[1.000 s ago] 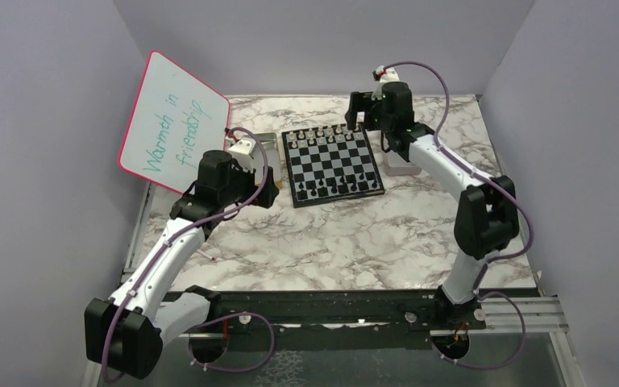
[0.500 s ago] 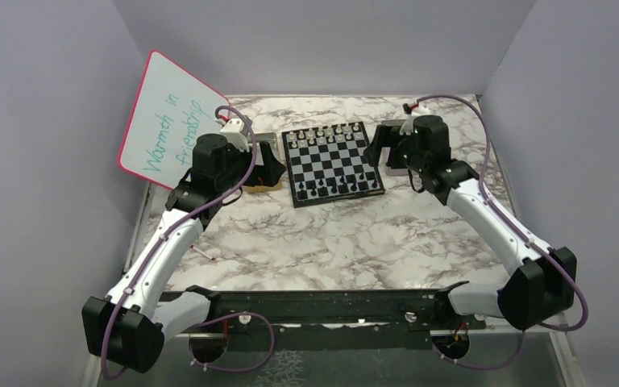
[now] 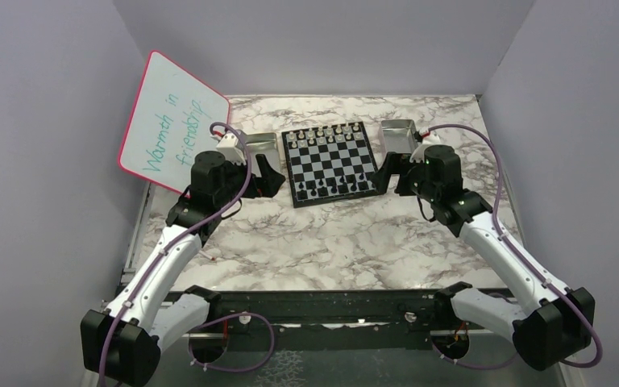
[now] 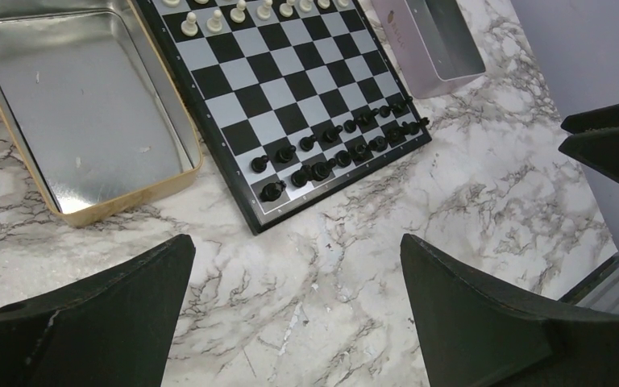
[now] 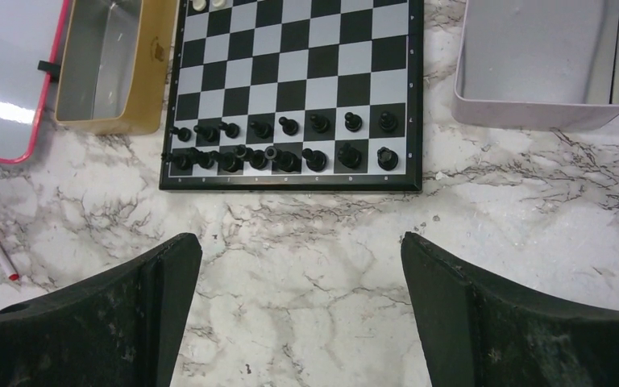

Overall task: Set up the chess pieces on the board
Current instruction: Reset both arms

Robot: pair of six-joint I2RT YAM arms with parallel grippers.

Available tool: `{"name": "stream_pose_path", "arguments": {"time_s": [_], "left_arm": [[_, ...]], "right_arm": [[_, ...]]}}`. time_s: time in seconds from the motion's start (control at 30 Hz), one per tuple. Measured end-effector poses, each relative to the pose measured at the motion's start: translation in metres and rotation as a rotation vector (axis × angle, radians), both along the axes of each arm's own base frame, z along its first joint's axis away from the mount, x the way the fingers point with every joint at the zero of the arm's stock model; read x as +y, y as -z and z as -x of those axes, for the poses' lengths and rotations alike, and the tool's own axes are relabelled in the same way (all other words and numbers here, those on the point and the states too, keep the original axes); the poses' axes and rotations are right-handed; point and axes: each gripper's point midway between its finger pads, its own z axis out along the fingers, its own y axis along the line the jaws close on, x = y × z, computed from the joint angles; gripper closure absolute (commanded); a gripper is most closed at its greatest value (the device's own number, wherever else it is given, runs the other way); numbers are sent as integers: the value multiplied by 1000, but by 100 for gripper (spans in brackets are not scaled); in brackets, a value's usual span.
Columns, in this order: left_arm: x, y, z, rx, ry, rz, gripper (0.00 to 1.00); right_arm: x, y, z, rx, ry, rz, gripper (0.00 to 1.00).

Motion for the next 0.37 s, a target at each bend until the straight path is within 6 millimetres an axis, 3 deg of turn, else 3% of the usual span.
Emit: {"name": "stream_pose_path", "arguments": {"time_s": [0.37], "left_arm": [[-2,-7,-5,-32,-5,27,1]], "right_arm": [[1,-6,2,-15,-6,-13,0]]}}
